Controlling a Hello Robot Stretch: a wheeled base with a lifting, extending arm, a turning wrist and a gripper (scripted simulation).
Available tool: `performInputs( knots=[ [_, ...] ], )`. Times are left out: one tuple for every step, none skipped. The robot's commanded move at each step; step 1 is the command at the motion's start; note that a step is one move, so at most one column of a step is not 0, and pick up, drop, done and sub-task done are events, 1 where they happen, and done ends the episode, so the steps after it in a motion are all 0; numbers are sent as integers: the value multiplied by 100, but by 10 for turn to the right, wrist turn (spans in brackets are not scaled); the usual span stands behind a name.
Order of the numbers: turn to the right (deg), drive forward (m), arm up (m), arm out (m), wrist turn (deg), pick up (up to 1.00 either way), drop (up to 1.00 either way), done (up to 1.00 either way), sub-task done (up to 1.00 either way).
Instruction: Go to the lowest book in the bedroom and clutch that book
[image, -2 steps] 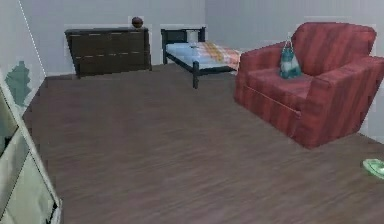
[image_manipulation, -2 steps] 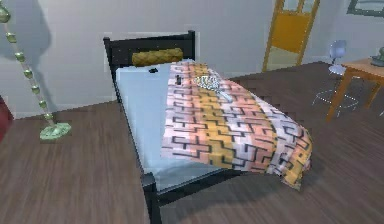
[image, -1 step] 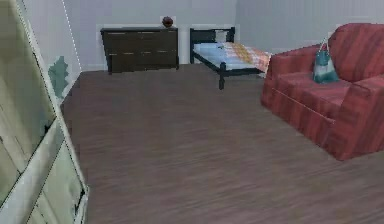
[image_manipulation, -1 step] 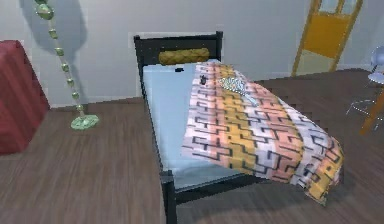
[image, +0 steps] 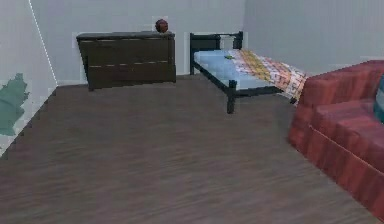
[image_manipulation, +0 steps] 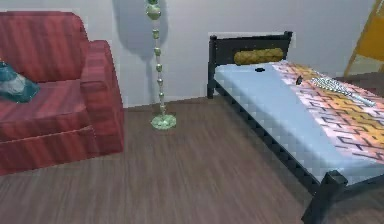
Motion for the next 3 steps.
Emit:
performInputs(
  knots=[
    [0, 100, 0, 0, 0, 0, 0, 0, 0],
    [0, 100, 0, 0, 0, 0, 0, 0, 0],
    [0, 100, 0, 0, 0, 0, 0, 0, 0]
  ],
)
